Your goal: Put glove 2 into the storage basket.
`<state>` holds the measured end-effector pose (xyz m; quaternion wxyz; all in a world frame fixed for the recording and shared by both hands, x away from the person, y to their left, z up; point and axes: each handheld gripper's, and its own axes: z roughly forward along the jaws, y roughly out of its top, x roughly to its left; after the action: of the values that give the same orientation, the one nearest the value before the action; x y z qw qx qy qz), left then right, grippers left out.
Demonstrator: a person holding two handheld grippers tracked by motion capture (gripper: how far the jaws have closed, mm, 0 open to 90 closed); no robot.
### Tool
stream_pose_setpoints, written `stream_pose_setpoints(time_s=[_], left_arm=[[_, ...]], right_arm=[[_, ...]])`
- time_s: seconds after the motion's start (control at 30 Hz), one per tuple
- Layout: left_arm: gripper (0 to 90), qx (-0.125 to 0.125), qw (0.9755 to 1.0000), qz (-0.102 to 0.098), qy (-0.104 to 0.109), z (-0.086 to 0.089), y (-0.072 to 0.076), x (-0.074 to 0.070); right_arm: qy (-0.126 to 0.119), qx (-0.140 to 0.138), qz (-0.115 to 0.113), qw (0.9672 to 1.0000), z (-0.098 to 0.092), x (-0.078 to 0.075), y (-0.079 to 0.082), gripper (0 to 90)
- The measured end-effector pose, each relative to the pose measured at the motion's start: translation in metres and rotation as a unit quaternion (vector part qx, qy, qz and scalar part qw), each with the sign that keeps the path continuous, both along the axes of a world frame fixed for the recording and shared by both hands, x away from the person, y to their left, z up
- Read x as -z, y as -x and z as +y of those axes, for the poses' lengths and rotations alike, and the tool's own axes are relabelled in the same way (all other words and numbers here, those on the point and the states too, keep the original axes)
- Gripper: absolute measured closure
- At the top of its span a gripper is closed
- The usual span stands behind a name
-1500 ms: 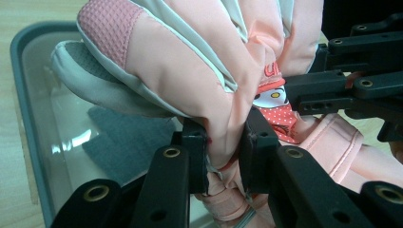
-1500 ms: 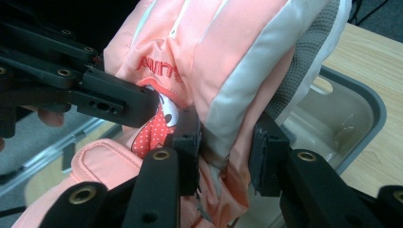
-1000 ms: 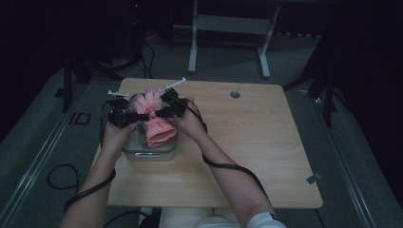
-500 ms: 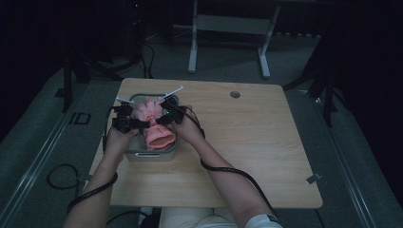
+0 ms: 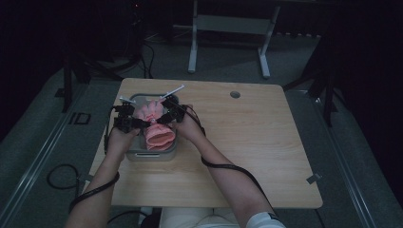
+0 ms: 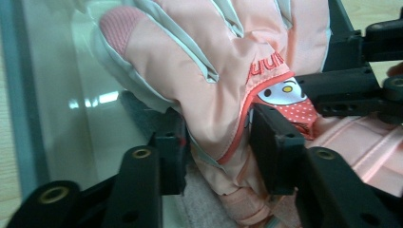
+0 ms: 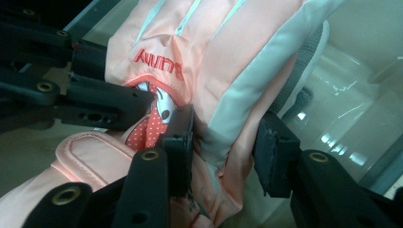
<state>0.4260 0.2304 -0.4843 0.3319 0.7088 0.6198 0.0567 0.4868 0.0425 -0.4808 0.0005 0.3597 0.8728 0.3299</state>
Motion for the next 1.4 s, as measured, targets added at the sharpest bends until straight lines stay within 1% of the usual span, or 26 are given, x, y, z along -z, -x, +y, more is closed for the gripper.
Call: stream_pose_setpoints(time_s=[0.07,0.13,0.2,0.27,0.33,0.4,0.43,0.53,0.57,0.63,0.67,0.73,0.77,0.9,0.97,1.03,1.1,1.13,1.17,1.2,1.23,1.27,1.3,1.33,1.37,1.4], left_arm=[[50.8,-0.006,0.9999,-0.003,-0.011,0.001,-0.001,-0.001],[45.2,-0.014,0.9998,-0.002,-0.011,0.003,-0.002,-0.002],[43.6,-0.014,0.9998,-0.002,-0.012,0.003,-0.002,-0.002],[40.9,-0.019,0.9998,-0.005,-0.01,0.005,-0.002,-0.005],[40.2,-0.019,0.9997,-0.007,-0.01,0.006,-0.001,-0.006],[40.2,-0.026,0.9992,-0.02,-0.022,0.007,0.0,-0.011],[40.2,-0.029,0.999,-0.023,-0.027,0.008,0.001,-0.012],[40.2,-0.035,0.9988,-0.026,-0.024,0.012,0.001,-0.015],[40.2,-0.034,0.9991,-0.025,-0.01,0.015,0.002,-0.017],[40.2,-0.037,0.9988,-0.029,-0.012,0.016,0.004,-0.019],[40.2,-0.034,0.9988,-0.032,-0.01,0.017,0.005,-0.02],[40.0,-0.035,0.9986,-0.039,-0.008,0.017,0.007,-0.024],[39.5,-0.035,0.9986,-0.039,-0.008,0.017,0.007,-0.024],[39.0,-0.022,0.998,-0.059,0.004,0.013,0.011,-0.032],[39.1,-0.022,0.9974,-0.068,0.004,0.01,0.013,-0.036],[39.1,-0.017,0.9973,-0.071,0.006,0.009,0.015,-0.038],[39.1,-0.008,0.996,-0.089,0.001,0.004,0.02,-0.044],[39.1,-0.008,0.996,-0.089,0.001,0.004,0.02,-0.044],[39.1,-0.006,0.9953,-0.097,0.008,0.002,0.022,-0.045],[39.5,-0.001,0.995,-0.099,0.015,0.001,0.024,-0.047],[40.6,0.002,0.9945,-0.103,0.016,-0.001,0.027,-0.048],[40.6,0.008,0.9944,-0.105,0.014,-0.003,0.029,-0.048],[40.5,0.012,0.9947,-0.101,0.009,-0.008,0.032,-0.049],[40.4,0.013,0.9945,-0.104,0.004,-0.011,0.034,-0.049],[40.0,0.013,0.9945,-0.104,0.004,-0.011,0.034,-0.049],[38.4,0.013,0.9927,-0.12,-0.002,-0.016,0.04,-0.053]], right_arm=[[0.0,0.002,-0.004,1.0,0.0,-0.002,0.0,57.2],[-0.001,0.004,-0.01,0.9999,-0.001,-0.004,-0.002,54.5],[-0.003,0.005,-0.01,0.9999,-0.002,-0.005,-0.003,53.6],[-0.005,0.007,-0.017,0.9998,-0.003,-0.009,-0.003,50.6],[-0.007,0.008,-0.019,0.9998,-0.003,-0.01,-0.004,50.1],[-0.016,0.012,-0.024,0.9995,-0.005,-0.016,-0.003,48.4],[-0.018,0.012,-0.026,0.9994,-0.005,-0.018,-0.003,47.9],[-0.019,0.008,-0.031,0.9993,-0.005,-0.021,-0.002,48.1],[-0.021,0.008,-0.032,0.9992,-0.006,-0.023,-0.001,48.6],[-0.022,0.008,-0.032,0.9992,-0.007,-0.024,-0.001,48.6],[-0.022,0.008,-0.037,0.999,-0.007,-0.025,-0.001,48.6],[-0.027,0.008,-0.035,0.999,-0.009,-0.028,0.0,48.5],[-0.027,0.008,-0.035,0.999,-0.009,-0.028,0.0,48.5],[-0.035,0.007,-0.044,0.9984,-0.012,-0.037,0.002,47.2],[-0.043,0.007,-0.042,0.9982,-0.014,-0.039,0.002,46.5],[-0.041,0.007,-0.049,0.998,-0.017,-0.042,0.003,46.4],[-0.046,0.007,-0.051,0.9976,-0.02,-0.045,0.005,45.8],[-0.046,0.007,-0.051,0.9976,-0.02,-0.045,0.005,45.8],[-0.048,0.006,-0.052,0.9975,-0.023,-0.047,0.006,45.3],[-0.054,0.003,-0.058,0.9968,-0.028,-0.05,0.008,43.3],[-0.053,0.001,-0.064,0.9965,-0.031,-0.051,0.009,42.4],[-0.053,0.001,-0.064,0.9965,-0.031,-0.051,0.009,42.4],[-0.056,-0.003,-0.066,0.9962,-0.036,-0.052,0.011,38.6],[-0.06,-0.005,-0.063,0.9962,-0.039,-0.052,0.012,37.0],[-0.06,-0.005,-0.063,0.9962,-0.039,-0.052,0.012,37.0],[-0.056,-0.008,-0.064,0.9963,-0.044,-0.051,0.014,32.3]])
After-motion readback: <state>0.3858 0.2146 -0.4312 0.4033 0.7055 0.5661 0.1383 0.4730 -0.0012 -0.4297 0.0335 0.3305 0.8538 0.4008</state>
